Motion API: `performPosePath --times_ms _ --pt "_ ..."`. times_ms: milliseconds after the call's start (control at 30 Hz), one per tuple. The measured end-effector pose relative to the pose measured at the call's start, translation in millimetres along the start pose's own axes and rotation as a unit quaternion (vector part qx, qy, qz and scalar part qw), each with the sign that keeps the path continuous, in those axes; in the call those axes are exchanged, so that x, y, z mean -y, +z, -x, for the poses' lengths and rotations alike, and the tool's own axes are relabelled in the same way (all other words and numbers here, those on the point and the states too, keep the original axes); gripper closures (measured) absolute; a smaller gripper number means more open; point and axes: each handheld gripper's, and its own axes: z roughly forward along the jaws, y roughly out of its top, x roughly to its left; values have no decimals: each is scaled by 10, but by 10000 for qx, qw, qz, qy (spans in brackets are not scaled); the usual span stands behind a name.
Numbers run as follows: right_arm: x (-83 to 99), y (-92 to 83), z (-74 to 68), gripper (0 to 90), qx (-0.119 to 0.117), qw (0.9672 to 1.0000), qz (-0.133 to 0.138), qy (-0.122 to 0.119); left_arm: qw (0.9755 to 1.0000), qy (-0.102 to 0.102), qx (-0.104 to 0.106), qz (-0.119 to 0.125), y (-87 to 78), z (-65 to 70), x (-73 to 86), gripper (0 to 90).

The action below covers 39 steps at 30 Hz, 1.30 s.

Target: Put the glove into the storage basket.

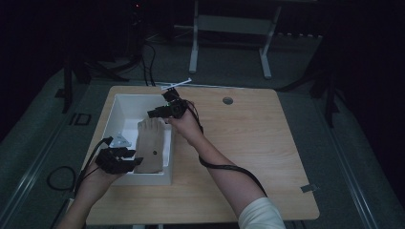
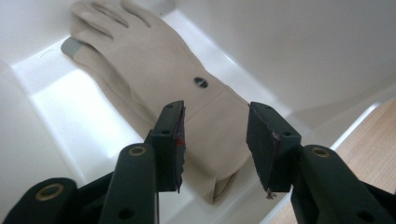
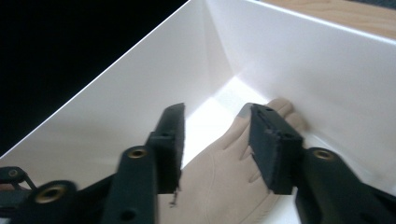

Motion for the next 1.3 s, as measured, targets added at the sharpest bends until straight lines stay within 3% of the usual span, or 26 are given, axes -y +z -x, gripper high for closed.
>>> performPosePath --times_ms 167,333,433,500,567,600,633,667,800,1000,1067,1300 --pt "18 -79 27 467 -57 9999 96 -18 9997 -181 -118 149 2 18 -9 515" --pt "28 -158 -1 339 -170 9996 173 -160 9978 -444 -163 471 -10 44 -24 364" --pt "34 -203 -35 267 -245 9991 203 -287 9953 -685 -185 659 -30 49 -51 217" --pt "52 -250 -60 200 -378 9981 252 -418 9940 -727 -212 790 -51 61 -68 146" --pt "73 -297 -76 202 -379 9978 300 -447 9917 -788 -200 996 -79 82 -83 145" --pt "73 -297 -76 202 -379 9978 300 -447 9917 -788 -200 996 -79 82 -83 145" --pt "89 -326 -85 187 -390 9973 308 -538 9883 -858 -213 1247 -121 117 -106 145" --pt "131 -400 -102 180 -339 9966 344 -663 9872 -868 -177 1329 -138 137 -121 145" --pt "225 -555 -95 178 -308 9957 427 -757 9849 -806 -61 1532 -191 260 -206 146" --pt "337 -731 -53 178 -148 9946 471 -908 9846 -637 51 1627 -208 415 -323 146" --pt "443 -893 24 176 -46 9942 500 -951 9831 -548 210 1736 -196 557 -439 146" --pt "642 -1122 173 176 -4 9947 539 -872 9838 -225 465 1717 -82 828 -643 146"
